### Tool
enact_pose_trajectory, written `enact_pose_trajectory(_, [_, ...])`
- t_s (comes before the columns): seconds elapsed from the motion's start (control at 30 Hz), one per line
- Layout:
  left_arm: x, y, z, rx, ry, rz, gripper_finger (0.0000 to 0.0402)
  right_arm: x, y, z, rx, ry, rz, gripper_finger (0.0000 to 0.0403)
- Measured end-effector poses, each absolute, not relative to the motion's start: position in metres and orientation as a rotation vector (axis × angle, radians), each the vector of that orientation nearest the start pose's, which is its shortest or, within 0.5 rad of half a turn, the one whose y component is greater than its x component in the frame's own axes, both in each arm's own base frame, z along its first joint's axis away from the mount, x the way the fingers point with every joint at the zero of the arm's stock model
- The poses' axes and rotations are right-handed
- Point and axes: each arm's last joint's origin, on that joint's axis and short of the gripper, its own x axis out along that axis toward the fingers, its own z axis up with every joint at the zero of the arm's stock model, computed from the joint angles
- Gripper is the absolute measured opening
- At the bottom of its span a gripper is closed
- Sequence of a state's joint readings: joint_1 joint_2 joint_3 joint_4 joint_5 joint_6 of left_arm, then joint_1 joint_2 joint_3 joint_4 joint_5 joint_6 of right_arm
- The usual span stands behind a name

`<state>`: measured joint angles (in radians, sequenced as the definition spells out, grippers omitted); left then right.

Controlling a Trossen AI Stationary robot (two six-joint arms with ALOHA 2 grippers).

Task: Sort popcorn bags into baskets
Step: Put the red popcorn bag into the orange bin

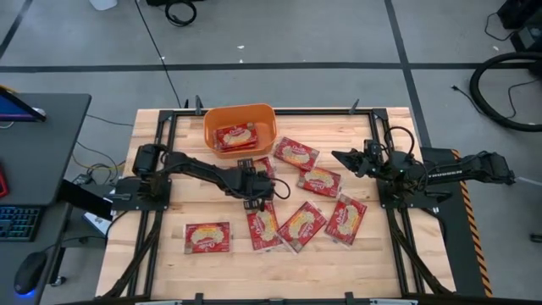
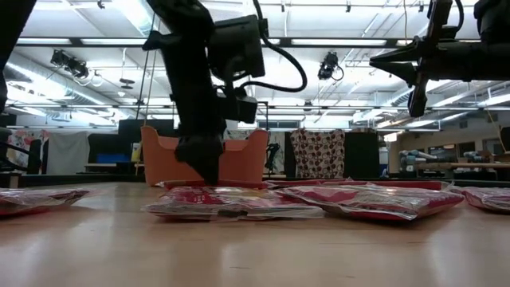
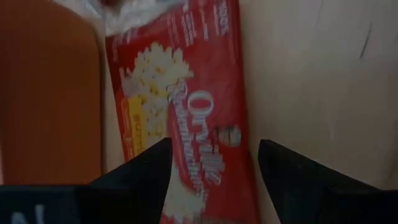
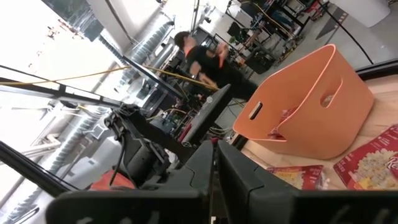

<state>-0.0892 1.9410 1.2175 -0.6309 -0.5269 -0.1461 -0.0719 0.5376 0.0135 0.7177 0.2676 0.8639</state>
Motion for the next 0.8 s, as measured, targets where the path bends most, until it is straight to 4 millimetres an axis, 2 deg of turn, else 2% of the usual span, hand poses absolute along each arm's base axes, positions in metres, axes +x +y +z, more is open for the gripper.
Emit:
enact_pose_trajectory(0.37, [0.36, -0.016, 0.129, 0.309, 1.294, 0.482, 0.0235, 0.129, -0.017, 0.186, 0.872, -0.324, -0.236, 0.0028])
enact_pose_trajectory(0.8, [0.363, -0.014, 0.124, 0.282, 1.291, 0.468, 0.0105, 0.129, -0.017, 0.186, 0.873, -0.329, -0.234, 0.0028])
